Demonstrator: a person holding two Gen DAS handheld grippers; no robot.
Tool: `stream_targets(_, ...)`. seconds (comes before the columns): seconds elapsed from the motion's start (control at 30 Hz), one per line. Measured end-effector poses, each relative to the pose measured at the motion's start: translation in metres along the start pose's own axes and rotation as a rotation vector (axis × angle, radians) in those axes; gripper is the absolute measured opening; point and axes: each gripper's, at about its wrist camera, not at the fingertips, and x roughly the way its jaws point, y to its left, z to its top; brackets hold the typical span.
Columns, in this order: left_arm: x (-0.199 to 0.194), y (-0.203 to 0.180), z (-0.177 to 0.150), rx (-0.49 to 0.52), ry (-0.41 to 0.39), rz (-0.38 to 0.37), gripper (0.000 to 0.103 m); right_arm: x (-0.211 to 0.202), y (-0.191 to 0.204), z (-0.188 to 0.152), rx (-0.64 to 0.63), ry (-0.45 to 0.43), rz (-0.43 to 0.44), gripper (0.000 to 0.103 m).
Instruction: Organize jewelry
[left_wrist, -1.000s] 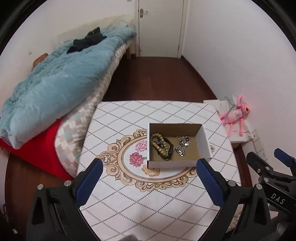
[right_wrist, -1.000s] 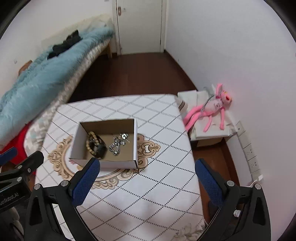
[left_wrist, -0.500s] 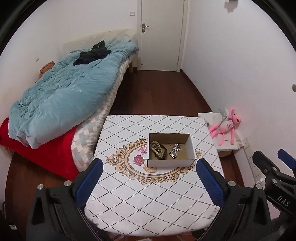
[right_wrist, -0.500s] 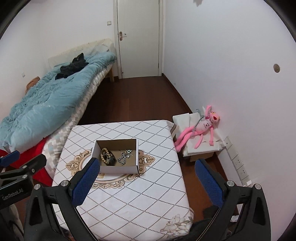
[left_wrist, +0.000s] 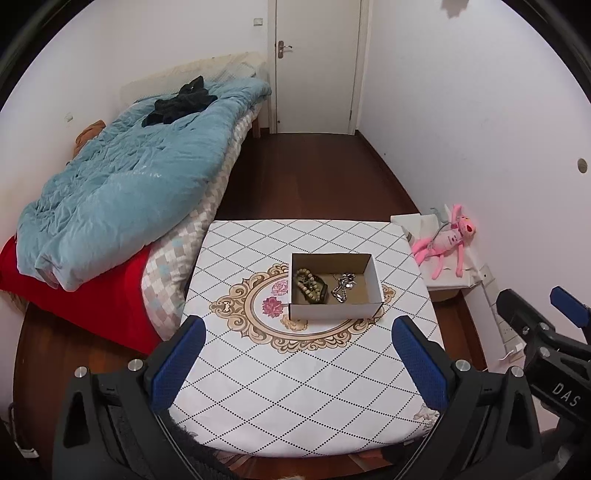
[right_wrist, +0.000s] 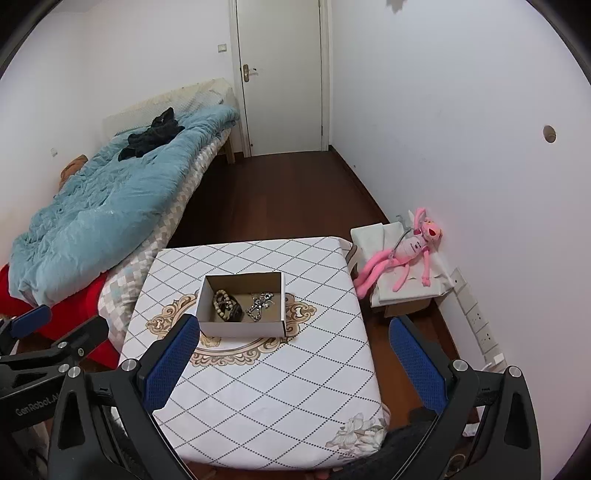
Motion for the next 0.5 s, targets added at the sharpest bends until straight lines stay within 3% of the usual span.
stream_targets(0.5, 0.05, 0.003, 0.02, -0.002, 0.081, 0.041, 0.103, 0.065, 0.008, 0.023, -0.024, 0.091, -0.027, 0.103)
